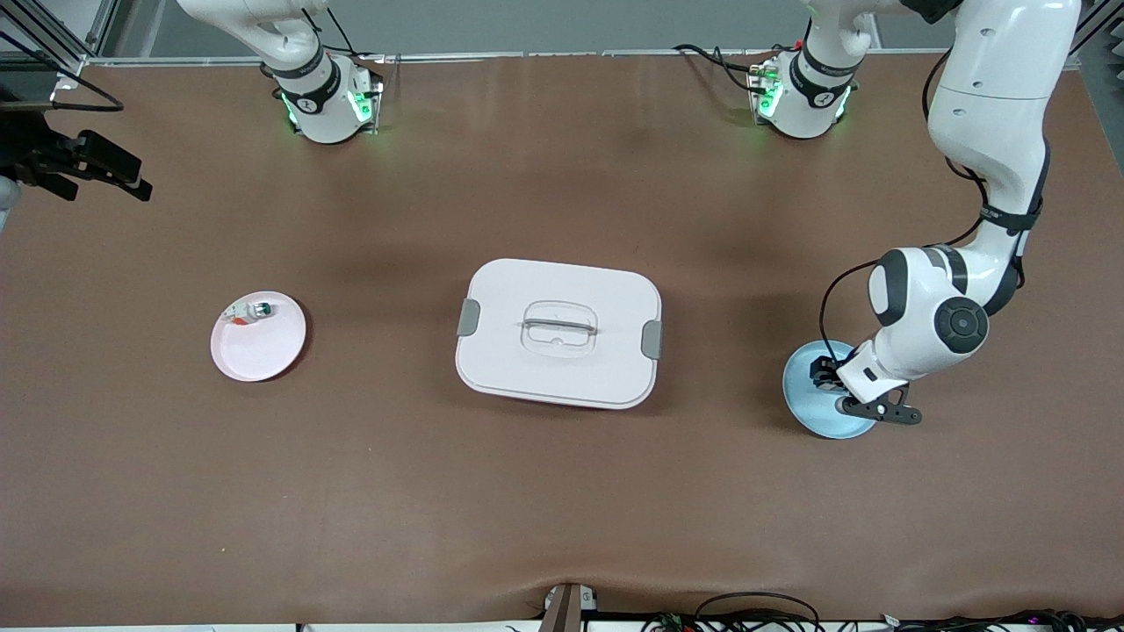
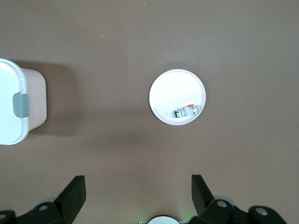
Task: Transfer orange switch to right arm and place
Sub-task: 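Lift the switch with the left gripper and carry it over the box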
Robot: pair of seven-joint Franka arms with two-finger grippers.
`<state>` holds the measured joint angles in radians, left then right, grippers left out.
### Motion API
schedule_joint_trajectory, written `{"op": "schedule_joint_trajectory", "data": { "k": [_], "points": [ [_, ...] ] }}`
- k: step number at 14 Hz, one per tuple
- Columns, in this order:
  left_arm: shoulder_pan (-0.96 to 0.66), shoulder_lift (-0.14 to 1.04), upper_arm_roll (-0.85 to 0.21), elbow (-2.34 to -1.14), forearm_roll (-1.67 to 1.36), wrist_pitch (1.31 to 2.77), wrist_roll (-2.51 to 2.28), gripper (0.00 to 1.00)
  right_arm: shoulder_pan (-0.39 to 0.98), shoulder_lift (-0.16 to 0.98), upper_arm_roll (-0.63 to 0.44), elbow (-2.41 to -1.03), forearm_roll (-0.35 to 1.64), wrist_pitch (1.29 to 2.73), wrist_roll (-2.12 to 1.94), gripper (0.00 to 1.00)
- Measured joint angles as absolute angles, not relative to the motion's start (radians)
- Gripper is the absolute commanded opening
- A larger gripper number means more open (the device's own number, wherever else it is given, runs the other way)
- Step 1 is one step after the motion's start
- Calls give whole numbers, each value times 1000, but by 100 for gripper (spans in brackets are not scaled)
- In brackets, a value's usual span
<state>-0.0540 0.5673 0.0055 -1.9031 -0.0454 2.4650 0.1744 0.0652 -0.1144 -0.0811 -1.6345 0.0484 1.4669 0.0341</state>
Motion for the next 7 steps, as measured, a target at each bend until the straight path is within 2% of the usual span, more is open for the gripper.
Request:
{"op": "schedule_joint_trajectory", "data": {
  "k": [2,7],
  "points": [
    [-55,527,4,-1889,-48,2377,157,30,66,-114,-79,-1636,48,1467,34,100],
    [-58,389,-49,-1779,-56,1980,0,30,65,-114,-81,-1637,48,1467,34,100]
  ]
}}
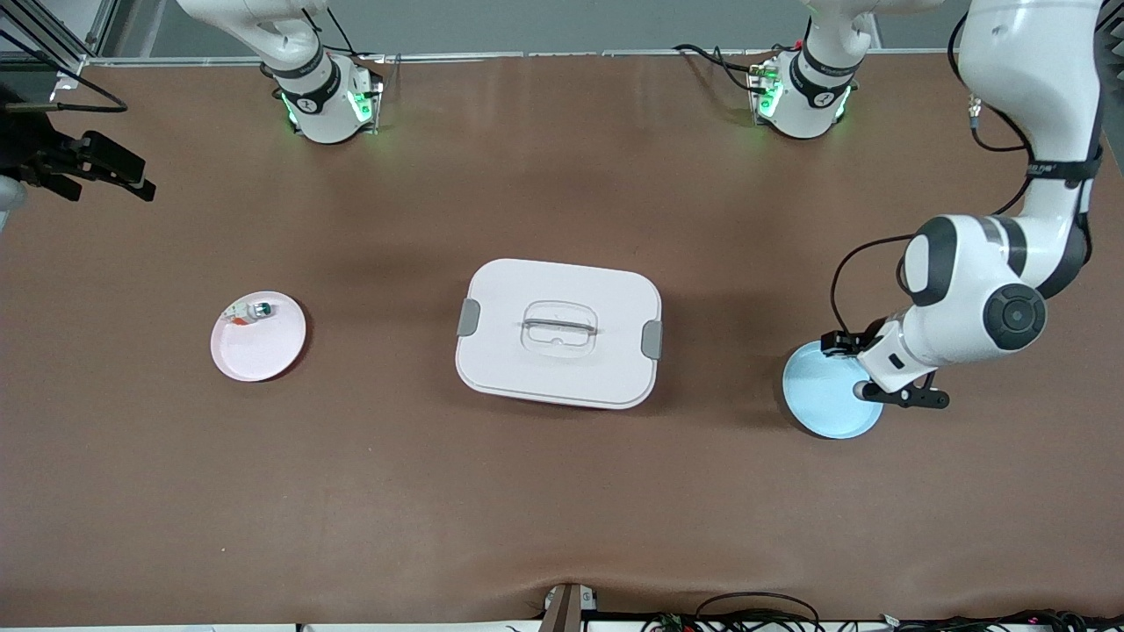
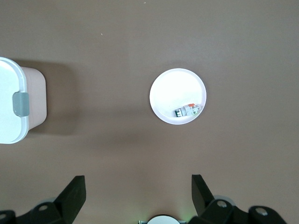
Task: Transfer orange switch to right arm and place
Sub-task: 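Lift the switch with the left gripper and carry it over the box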
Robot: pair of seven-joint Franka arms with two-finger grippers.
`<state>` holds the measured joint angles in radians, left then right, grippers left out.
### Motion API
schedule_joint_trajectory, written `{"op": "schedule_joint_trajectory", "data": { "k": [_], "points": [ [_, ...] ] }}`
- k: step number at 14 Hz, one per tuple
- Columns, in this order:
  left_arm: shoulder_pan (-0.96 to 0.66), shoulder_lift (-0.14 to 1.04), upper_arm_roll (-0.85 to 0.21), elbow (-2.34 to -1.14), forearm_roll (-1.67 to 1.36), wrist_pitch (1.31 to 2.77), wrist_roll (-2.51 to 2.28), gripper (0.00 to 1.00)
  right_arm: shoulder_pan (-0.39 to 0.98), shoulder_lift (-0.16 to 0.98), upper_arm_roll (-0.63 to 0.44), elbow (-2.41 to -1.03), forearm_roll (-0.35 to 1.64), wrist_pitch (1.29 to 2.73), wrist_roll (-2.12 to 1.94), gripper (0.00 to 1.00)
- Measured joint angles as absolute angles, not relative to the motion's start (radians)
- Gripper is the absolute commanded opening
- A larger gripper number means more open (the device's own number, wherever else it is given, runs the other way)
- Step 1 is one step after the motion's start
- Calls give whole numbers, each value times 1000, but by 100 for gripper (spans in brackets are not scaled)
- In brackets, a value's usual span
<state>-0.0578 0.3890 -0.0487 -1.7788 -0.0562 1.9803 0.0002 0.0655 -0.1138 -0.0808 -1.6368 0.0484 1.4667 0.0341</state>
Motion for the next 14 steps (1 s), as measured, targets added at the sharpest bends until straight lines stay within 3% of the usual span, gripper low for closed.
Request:
{"op": "schedule_joint_trajectory", "data": {
  "k": [6,14],
  "points": [
    [-62,355,-246,-1546,-89,1691,-386,30,65,-114,-85,-1636,48,1467,34,100],
    [-80,273,-456,-1377,-310,1667,-1079,30,63,-114,-92,-1633,44,1470,33,100]
  ]
}}
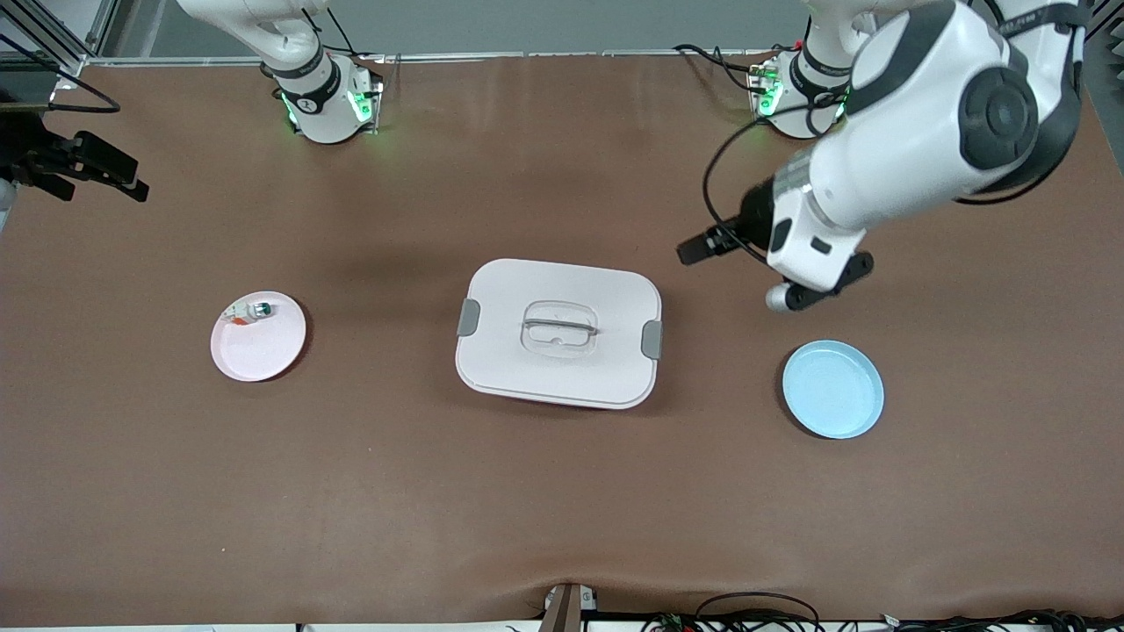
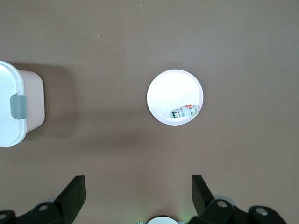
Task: Transfer orange switch to right arm and place
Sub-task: 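Lift the switch with the left gripper and carry it over the box, then hold the switch with the left gripper while the right gripper reaches it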
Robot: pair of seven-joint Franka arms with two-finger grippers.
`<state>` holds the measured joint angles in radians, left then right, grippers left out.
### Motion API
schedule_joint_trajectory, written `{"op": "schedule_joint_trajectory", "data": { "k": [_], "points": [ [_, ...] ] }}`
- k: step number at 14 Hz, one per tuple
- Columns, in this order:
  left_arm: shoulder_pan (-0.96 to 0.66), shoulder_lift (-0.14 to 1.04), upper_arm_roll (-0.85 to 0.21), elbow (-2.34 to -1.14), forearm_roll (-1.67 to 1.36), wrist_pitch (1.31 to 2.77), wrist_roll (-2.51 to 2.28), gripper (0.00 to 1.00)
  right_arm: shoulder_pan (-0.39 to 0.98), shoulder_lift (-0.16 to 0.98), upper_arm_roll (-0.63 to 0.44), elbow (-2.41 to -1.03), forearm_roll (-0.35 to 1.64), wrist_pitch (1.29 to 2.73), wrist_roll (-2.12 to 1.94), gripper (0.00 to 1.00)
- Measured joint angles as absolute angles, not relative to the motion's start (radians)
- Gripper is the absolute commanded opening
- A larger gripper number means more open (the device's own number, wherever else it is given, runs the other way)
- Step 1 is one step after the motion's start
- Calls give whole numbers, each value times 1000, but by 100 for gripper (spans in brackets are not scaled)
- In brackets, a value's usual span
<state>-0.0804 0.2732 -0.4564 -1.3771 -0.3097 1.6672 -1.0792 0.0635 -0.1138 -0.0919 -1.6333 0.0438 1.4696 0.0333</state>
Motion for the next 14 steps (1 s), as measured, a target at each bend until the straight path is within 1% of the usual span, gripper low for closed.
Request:
{"op": "schedule_joint_trajectory", "data": {
  "k": [3,5,8,11,14],
  "points": [
    [-125,278,-515,-1369,-311,1792,-1344,30,55,-114,-95,-1633,42,1470,34,100],
    [-181,297,-520,-1370,-311,1909,-1559,30,31,-111,-97,-1633,42,1470,35,100],
    [-268,352,-519,-1372,-308,2090,-1725,30,15,-85,-100,-1634,42,1470,32,100],
    [-331,420,-518,-1373,-303,2262,-1856,30,15,-32,-99,-1636,42,1469,32,100],
    [-373,476,-518,-1373,-285,2394,-1934,30,12,66,-99,-1635,34,1475,32,100]
  ]
}}
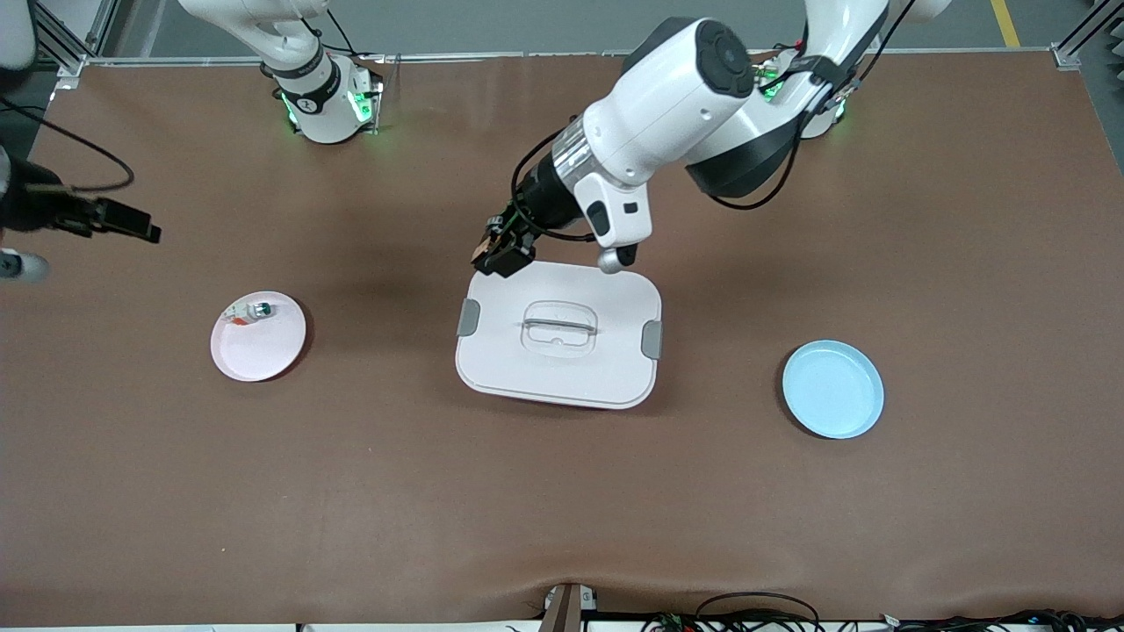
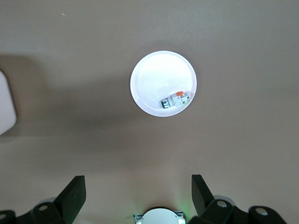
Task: Transfer orange switch to right arm and place
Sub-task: 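Hold the switch with the left gripper while the right gripper reaches it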
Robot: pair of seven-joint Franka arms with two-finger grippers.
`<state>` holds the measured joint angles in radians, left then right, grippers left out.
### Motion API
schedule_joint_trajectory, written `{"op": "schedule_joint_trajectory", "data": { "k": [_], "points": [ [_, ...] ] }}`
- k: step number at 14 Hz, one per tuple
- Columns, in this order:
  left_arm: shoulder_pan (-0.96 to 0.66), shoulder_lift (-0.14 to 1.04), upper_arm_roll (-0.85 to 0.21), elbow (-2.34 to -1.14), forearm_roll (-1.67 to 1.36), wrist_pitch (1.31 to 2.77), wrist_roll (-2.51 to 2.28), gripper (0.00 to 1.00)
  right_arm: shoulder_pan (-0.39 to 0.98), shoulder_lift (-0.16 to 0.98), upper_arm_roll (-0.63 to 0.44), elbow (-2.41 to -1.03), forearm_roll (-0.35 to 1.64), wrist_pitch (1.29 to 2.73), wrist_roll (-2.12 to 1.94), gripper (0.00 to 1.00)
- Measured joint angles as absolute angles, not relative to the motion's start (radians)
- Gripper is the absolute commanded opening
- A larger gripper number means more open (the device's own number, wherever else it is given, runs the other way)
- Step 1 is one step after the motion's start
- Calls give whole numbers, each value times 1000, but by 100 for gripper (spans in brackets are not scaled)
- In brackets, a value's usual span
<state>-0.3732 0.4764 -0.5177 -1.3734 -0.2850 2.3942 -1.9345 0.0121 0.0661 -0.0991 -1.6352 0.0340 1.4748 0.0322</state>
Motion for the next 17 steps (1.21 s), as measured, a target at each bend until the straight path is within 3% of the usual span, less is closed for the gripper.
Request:
{"op": "schedule_joint_trajectory", "data": {
  "k": [6,17],
  "points": [
    [-389,505,-515,-1373,-275,2460,-2049,30,18,98,-90,-1634,63,1477,32,100],
    [-407,526,-515,-1375,-246,2313,-2066,30,110,-14,-76,-1897,677,1834,29,100]
  ]
}}
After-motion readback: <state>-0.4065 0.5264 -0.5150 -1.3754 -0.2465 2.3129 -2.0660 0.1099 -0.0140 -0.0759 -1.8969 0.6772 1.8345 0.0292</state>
